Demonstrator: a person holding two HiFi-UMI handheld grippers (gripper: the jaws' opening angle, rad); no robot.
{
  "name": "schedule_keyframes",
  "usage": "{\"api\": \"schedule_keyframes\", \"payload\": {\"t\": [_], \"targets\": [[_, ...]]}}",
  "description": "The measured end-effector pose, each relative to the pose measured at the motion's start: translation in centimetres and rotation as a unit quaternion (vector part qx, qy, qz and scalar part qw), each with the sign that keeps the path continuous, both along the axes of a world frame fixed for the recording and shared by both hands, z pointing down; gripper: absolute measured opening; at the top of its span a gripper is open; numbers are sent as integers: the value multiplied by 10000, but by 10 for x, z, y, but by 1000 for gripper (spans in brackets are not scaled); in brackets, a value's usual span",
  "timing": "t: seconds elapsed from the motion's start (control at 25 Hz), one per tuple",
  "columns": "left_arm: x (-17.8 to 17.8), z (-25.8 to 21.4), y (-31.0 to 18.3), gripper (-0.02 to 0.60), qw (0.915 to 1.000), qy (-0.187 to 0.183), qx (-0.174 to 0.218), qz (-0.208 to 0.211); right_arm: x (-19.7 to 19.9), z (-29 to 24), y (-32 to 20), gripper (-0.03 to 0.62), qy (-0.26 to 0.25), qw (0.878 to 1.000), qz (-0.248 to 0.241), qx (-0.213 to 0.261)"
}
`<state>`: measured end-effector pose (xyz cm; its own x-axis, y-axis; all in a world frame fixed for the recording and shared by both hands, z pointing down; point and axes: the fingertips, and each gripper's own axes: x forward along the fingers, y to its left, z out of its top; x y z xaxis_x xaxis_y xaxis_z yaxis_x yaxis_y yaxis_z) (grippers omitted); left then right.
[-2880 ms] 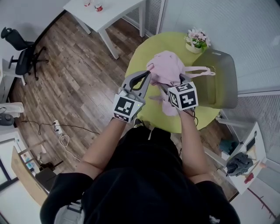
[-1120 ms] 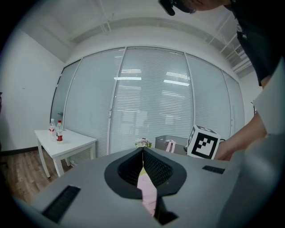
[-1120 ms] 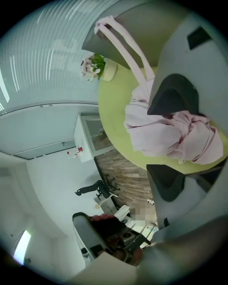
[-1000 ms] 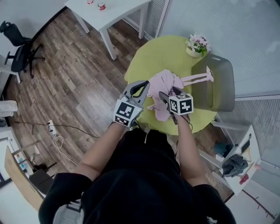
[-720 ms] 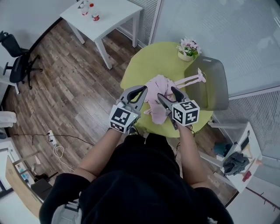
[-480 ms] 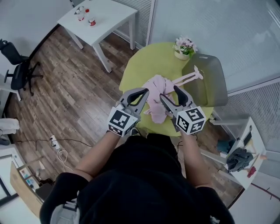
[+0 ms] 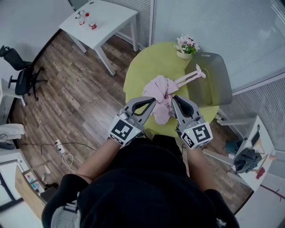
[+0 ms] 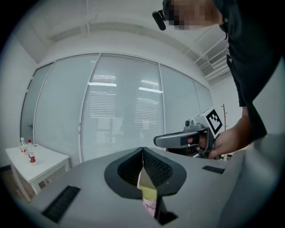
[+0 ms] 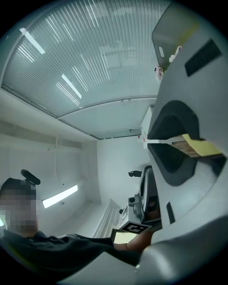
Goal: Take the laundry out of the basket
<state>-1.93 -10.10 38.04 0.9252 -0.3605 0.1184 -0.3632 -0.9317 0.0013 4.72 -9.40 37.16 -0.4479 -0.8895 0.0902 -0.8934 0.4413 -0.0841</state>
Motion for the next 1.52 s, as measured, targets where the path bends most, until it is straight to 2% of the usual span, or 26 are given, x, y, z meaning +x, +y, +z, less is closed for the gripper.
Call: {"api": "schedule_keyframes", "payload": {"t": [0.16,0.28,0.44,0.64,1.0,1.2,1.52], "targets": [[3,-1,3,11,9998,179,-121,36,-2,6,5,25,221,9997,-65,40],[3,1,-1,11,9997,182,-183,-3,-3,7,5,23,85,9999,-134,42],[7,1,-1,11,9997,211,-73,-51,-2,5,4,23,52,9999,-146,50],[10,1,2,11,9998,-80,175,59,-6,6,3,23,113,9997,-227,40],[6,-3,0,11,9998,5,152,122,-21,0,3,23,304,9989,-332,162],[2,-7,-6,11,9995,317,65,60,-30,-6,0,23,422,9982,-349,230],[-11,-9,-13,11,9996,235,145,92,-39,-7,-5,23,500,9980,-296,237]]}}
